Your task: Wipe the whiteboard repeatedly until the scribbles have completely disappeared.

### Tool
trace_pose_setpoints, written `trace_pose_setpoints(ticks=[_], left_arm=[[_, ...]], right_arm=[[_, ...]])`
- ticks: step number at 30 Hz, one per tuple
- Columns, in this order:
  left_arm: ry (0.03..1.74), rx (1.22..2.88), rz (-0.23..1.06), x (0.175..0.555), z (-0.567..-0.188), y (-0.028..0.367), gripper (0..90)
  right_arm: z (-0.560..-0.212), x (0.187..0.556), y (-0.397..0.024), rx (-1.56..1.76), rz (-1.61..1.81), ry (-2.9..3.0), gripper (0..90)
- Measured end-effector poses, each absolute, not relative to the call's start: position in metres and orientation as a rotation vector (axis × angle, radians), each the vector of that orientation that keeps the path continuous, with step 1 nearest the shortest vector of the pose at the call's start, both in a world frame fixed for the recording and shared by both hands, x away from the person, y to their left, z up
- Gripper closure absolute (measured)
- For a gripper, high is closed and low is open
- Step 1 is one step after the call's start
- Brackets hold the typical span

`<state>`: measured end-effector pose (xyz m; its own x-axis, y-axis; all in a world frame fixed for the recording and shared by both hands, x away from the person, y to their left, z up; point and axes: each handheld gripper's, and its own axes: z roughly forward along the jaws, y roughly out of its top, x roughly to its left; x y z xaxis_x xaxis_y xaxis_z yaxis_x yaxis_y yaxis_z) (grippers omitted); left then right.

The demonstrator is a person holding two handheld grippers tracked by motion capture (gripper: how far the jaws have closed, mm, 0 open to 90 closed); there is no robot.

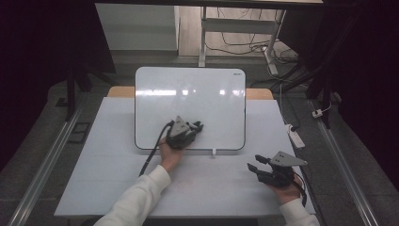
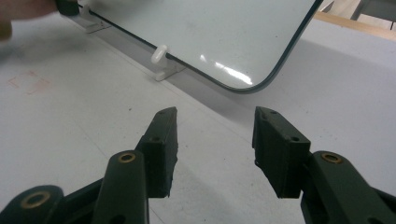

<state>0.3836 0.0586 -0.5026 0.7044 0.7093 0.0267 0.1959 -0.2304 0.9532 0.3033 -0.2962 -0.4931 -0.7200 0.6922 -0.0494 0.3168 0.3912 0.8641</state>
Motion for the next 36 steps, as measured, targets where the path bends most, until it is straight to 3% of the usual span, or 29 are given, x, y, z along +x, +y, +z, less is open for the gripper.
trace_pose_setpoints(ticks=[2,10,17,19,22,27,36], left_arm=[[0.689,1.814,0.599,0.380,-0.503,0.052,79.6],[0.851,1.682,0.630,0.386,-0.493,0.122,79.6],[0.739,1.781,0.617,0.378,-0.502,0.080,79.6],[0.737,1.785,0.626,0.379,-0.501,0.083,79.6],[0.836,1.712,0.668,0.381,-0.494,0.125,79.6],[0.891,1.671,0.677,0.378,-0.495,0.154,79.6],[0.763,1.784,0.666,0.372,-0.503,0.102,79.6]], right_arm=[[-0.493,0.303,-0.297,0.871,1.268,2.248,50.4],[-0.494,0.304,-0.297,0.873,1.275,2.251,50.4],[-0.493,0.304,-0.293,0.862,1.268,2.256,50.3],[-0.493,0.305,-0.294,0.870,1.270,2.251,50.3],[-0.494,0.305,-0.296,0.873,1.271,2.250,50.3],[-0.494,0.305,-0.294,0.868,1.271,2.257,50.4],[-0.493,0.305,-0.290,0.862,1.269,2.258,50.3]])
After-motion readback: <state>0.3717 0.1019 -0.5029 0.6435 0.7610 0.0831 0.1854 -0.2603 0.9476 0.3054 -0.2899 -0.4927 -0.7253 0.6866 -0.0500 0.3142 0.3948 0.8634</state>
